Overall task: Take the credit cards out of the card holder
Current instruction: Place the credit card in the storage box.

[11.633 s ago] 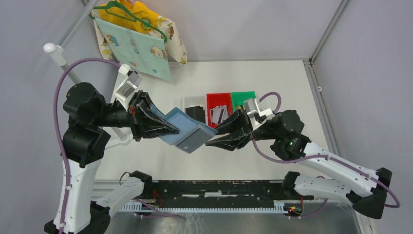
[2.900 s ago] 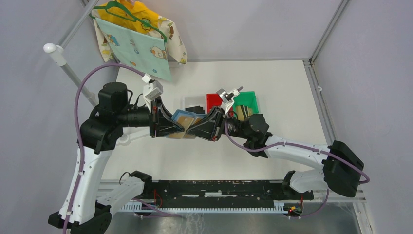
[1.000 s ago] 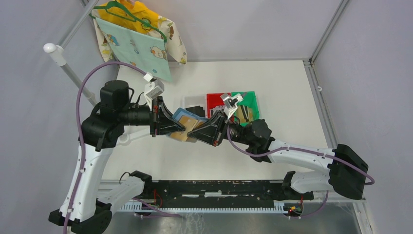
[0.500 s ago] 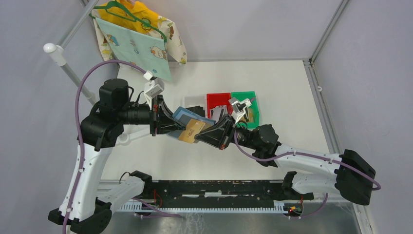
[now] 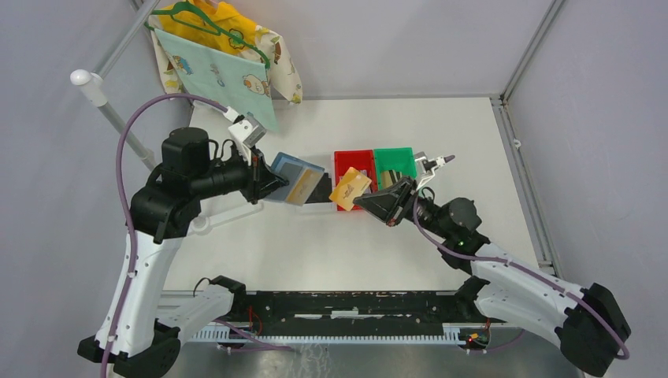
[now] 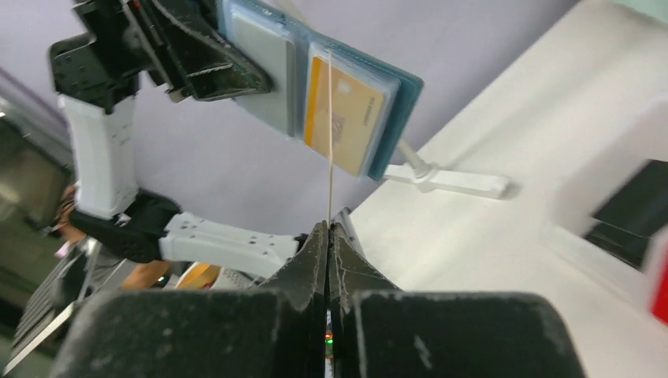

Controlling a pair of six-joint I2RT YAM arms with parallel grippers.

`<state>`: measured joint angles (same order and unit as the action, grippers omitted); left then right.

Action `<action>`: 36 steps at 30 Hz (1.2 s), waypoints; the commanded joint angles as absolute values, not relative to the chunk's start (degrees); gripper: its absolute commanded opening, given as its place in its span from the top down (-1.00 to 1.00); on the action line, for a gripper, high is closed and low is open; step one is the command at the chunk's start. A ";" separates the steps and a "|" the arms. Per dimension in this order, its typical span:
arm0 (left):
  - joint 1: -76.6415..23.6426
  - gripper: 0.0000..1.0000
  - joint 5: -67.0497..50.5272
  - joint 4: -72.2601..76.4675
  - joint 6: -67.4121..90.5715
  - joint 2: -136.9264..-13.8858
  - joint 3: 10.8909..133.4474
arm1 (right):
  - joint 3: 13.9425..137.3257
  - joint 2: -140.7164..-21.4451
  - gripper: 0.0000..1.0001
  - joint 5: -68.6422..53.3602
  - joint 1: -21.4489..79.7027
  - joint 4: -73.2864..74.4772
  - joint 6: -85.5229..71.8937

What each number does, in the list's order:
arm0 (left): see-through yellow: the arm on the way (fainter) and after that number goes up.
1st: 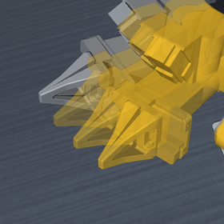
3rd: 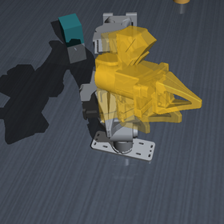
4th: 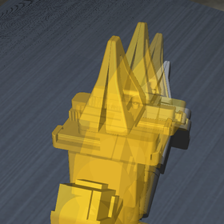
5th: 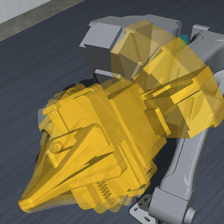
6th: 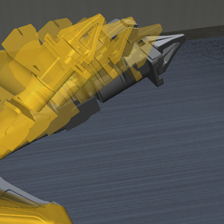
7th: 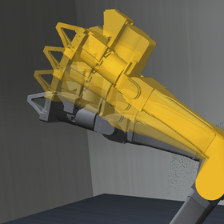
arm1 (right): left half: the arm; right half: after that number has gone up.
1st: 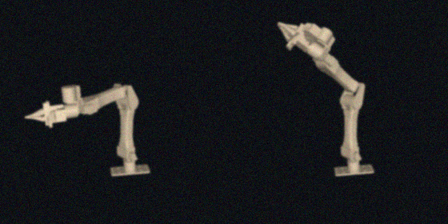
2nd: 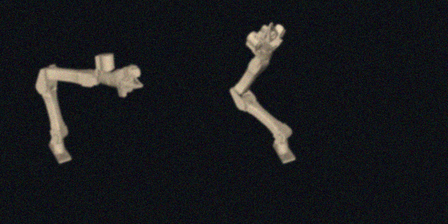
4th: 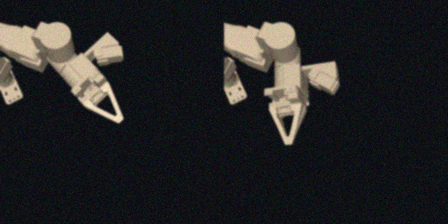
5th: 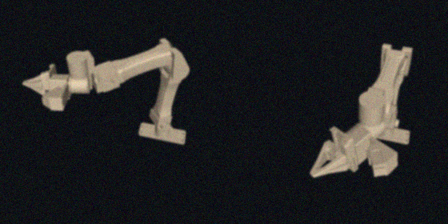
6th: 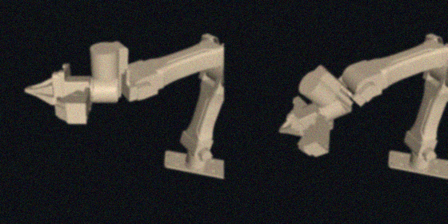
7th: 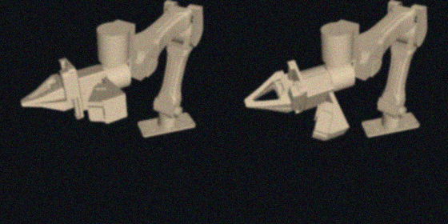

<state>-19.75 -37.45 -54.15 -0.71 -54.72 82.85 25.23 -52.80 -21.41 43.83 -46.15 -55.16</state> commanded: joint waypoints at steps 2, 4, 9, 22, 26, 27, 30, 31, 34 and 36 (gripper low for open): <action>-20.04 0.95 -23.34 -50.38 -6.80 -54.36 81.03 | 28.47 -48.51 1.00 -24.02 35.56 -24.51 -46.31; -20.01 0.95 -23.34 -50.31 -7.60 -53.96 79.76 | 31.63 -48.54 1.00 -23.31 32.25 -13.61 -39.99; -19.99 0.94 -26.71 -51.24 -8.76 -53.70 80.06 | 38.53 -52.00 1.00 -20.49 24.97 5.66 -28.96; -20.01 0.94 -31.87 -53.00 -8.65 -53.27 82.08 | 49.12 -64.07 1.00 -7.88 18.65 16.19 -16.93; -20.06 0.94 -33.39 -53.21 -7.79 -53.31 82.60 | 52.34 -70.88 1.00 -6.74 18.60 16.49 -14.51; -20.03 0.94 -33.60 -53.32 -7.65 -53.32 82.77 | 53.35 -73.03 1.00 -6.85 18.63 16.59 -13.95; -19.99 0.94 -34.05 -53.51 -7.43 -53.17 83.27 | 56.24 -79.16 1.00 -6.72 18.53 17.32 -12.30; -20.03 0.94 -34.28 -53.52 -7.34 -53.02 83.44 | 57.08 -80.85 1.00 -6.77 18.49 17.25 -11.89; -20.02 0.94 -35.22 -53.53 -6.64 -52.66 83.86 | 59.04 -84.55 1.00 -7.75 18.52 16.97 -11.59; -20.01 0.94 -36.48 -53.10 -5.68 -52.48 83.91 | 60.26 -86.51 1.00 -8.61 18.50 17.00 -11.40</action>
<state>-19.75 -32.49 -55.64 -6.94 -53.87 80.90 55.86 -84.40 -8.32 18.68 17.89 -13.43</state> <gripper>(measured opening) 0.179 0.004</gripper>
